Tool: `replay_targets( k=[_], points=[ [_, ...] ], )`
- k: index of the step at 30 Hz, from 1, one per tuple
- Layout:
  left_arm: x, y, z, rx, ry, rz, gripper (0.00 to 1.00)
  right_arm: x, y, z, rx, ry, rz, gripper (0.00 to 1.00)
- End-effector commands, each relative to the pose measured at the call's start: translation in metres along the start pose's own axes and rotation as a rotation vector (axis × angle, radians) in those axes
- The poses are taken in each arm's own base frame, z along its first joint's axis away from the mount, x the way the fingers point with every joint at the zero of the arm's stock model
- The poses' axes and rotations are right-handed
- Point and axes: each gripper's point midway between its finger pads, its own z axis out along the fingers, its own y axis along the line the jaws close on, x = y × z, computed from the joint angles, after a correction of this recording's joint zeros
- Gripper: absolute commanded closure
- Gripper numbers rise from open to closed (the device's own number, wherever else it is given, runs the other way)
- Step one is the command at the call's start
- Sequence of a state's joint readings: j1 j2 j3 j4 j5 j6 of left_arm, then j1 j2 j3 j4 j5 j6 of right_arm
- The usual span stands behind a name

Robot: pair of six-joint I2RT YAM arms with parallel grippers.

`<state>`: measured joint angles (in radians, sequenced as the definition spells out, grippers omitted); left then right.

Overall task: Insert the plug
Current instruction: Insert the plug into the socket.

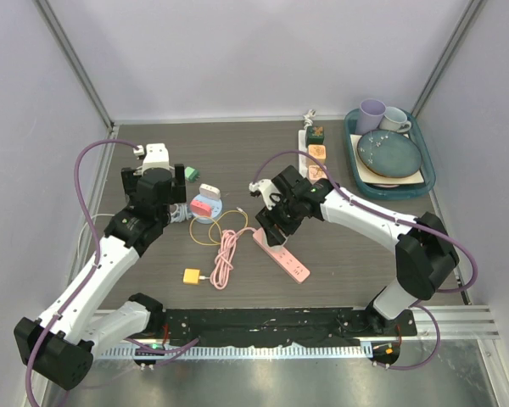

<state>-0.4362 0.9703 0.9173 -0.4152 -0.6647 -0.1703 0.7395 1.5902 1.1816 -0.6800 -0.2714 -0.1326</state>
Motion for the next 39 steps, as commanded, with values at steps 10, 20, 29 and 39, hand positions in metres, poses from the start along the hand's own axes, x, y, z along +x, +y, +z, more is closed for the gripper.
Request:
replay_targets(
  k=[10, 20, 29, 39],
  points=[
    [-0.012, 0.0, -0.001, 0.008, -0.05, -0.026, 0.0, -0.002, -0.003, 0.001, 0.023, -0.026, -0.007, 0.99],
    [-0.012, 0.0, -0.001, 0.012, -0.048, -0.021, 0.0, 0.006, -0.003, 0.008, 0.02, -0.002, 0.015, 0.99],
    [-0.012, 0.0, -0.001, 0.012, -0.049, -0.022, 0.0, 0.009, -0.002, 0.008, 0.023, -0.004, 0.052, 0.99],
    [-0.011, -0.002, -0.001, 0.018, -0.046, -0.019, 0.0, 0.043, -0.007, 0.016, 0.097, 0.09, 0.076, 0.99]
  ],
)
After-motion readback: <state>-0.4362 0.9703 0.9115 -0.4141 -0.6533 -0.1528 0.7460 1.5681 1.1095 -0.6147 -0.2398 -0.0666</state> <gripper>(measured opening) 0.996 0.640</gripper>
